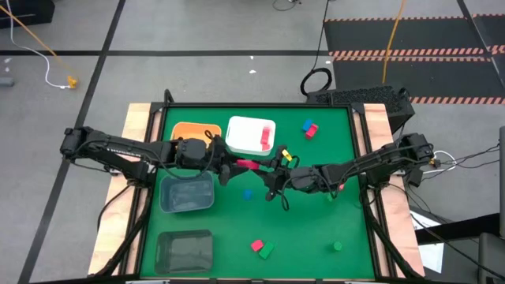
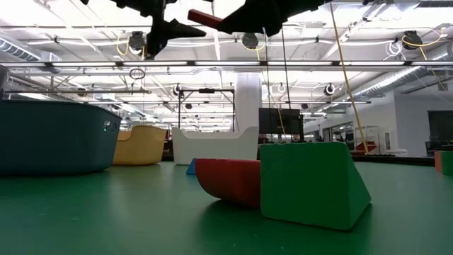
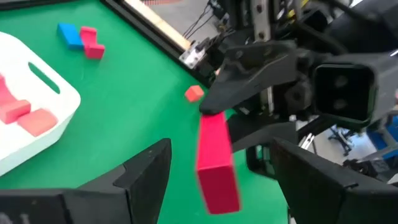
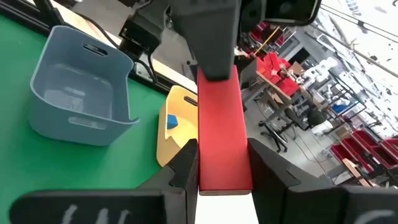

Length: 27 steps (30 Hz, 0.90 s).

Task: Sort & place blocks by color
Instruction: Put the middle left red block into the grey bin

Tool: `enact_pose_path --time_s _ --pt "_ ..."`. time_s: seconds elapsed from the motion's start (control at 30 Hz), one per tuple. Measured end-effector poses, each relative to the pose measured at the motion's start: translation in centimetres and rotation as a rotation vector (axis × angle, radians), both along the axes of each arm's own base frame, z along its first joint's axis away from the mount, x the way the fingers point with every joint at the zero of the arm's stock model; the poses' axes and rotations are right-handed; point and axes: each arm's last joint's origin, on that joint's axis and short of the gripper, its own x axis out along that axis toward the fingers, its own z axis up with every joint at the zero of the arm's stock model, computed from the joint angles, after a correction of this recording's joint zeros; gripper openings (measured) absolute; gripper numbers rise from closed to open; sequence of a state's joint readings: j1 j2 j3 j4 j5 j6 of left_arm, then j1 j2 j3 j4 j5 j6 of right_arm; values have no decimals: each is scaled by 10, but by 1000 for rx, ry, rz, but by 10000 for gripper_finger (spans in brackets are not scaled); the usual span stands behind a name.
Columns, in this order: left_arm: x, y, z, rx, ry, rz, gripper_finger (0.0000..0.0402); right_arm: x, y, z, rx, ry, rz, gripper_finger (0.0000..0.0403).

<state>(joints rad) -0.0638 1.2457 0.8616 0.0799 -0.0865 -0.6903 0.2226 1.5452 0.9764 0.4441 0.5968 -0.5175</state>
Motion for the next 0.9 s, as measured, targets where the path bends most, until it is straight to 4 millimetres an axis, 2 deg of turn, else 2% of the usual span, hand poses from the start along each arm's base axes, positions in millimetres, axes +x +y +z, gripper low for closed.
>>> enact_pose_path --time_s 0.17,0.5,0.7,0.9 --pt "0 0 0 -7 -2 2 230 0 0 0 0 -1 -1 86" --pt "0 1 0 -33 2 18 62 0 0 0 -12 3 -6 86" --pt "0 4 0 -39 2 25 62 0 0 0 3 -2 -7 90" --pt "0 4 -1 -29 3 22 62 0 2 4 251 -134 -32 198"
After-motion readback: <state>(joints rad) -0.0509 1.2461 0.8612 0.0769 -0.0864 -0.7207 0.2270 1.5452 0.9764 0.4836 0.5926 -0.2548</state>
